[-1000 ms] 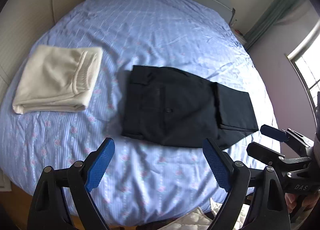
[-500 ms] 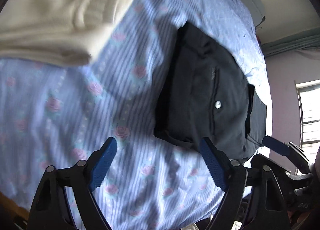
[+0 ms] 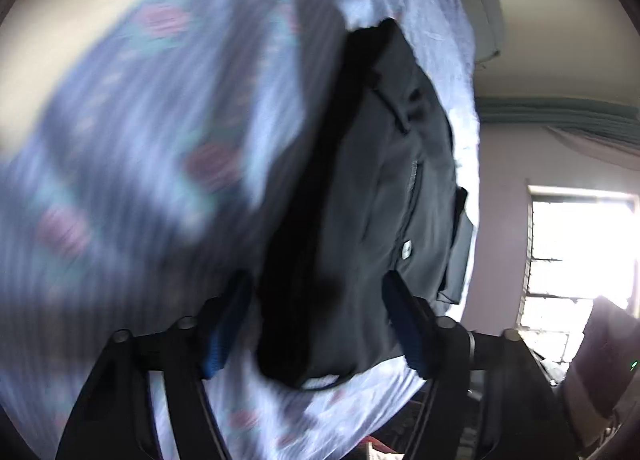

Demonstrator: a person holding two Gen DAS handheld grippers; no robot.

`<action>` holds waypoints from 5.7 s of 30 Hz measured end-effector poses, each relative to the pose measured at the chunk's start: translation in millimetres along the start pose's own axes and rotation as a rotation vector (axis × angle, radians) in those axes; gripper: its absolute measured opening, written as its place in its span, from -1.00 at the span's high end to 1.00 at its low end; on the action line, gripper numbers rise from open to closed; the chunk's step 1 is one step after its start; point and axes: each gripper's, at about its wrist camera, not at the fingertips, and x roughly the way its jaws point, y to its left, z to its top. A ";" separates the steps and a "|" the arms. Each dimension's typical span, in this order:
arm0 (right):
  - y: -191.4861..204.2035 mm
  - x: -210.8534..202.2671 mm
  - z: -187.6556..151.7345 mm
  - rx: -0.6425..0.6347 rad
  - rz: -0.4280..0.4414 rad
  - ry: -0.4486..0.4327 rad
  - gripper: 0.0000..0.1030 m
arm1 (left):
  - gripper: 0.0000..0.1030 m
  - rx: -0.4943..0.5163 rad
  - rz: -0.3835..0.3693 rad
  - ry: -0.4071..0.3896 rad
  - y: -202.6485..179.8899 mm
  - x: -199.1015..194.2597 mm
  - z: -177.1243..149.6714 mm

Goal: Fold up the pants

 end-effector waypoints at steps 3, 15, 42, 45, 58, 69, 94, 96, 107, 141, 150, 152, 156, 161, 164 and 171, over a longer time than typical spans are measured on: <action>-4.9 -1.5 1.8 0.017 0.001 -0.008 -0.54 | -0.22 0.027 -0.014 0.038 -5.4 16.0 15.6; -25.4 -10.7 6.4 0.096 0.016 -0.053 -0.54 | -0.06 0.177 -0.265 0.112 -63.2 16.6 52.3; -119.9 -117.6 -60.4 0.304 0.079 -0.347 -0.54 | 0.68 0.233 0.183 -0.008 -241.4 2.6 21.1; -147.2 -139.3 -83.9 0.330 0.094 -0.413 -0.54 | 0.68 0.284 0.218 -0.030 -293.6 16.1 -2.1; -322.6 -200.2 -167.4 0.392 0.154 -0.574 -0.54 | 0.68 0.348 0.515 -0.132 -431.4 111.2 -75.0; -476.7 -188.7 -189.6 0.460 0.129 -0.556 -0.54 | 0.68 0.267 0.668 -0.065 -481.6 270.4 -103.1; -563.6 -85.7 -167.1 0.455 0.220 -0.384 -0.34 | -0.46 0.515 0.812 -0.026 -459.7 335.6 -112.4; -554.3 -71.7 -151.1 0.402 0.258 -0.363 -0.13 | -0.45 0.477 0.855 -0.014 -439.2 328.1 -112.7; -526.5 1.8 -91.8 0.299 0.373 -0.215 0.27 | -0.45 0.308 0.790 0.000 -402.1 339.9 -121.9; -549.0 15.1 -100.3 0.412 0.286 -0.203 0.82 | -0.46 0.334 0.811 0.033 -400.7 360.0 -139.5; -579.9 -9.0 -162.4 0.565 0.153 -0.254 -0.27 | -0.51 0.351 0.821 0.015 -415.4 360.1 -150.5; -581.2 -18.2 -180.7 0.602 0.193 -0.284 -0.29 | -0.51 0.368 0.838 0.004 -428.7 362.2 -157.5; -570.7 -23.4 -205.7 0.628 0.273 -0.333 -0.56 | -0.56 0.421 0.852 -0.010 -435.3 363.2 -175.6; -551.7 9.6 -213.2 0.747 0.410 -0.350 -0.59 | -0.58 0.510 0.887 -0.017 -432.4 376.1 -201.6; -544.7 36.9 -219.3 0.827 0.519 -0.377 -0.59 | -0.58 0.569 0.896 -0.006 -431.0 384.1 -210.7; -537.2 62.6 -221.0 0.860 0.578 -0.511 -0.66 | -0.58 0.614 0.884 0.006 -413.9 399.7 -215.3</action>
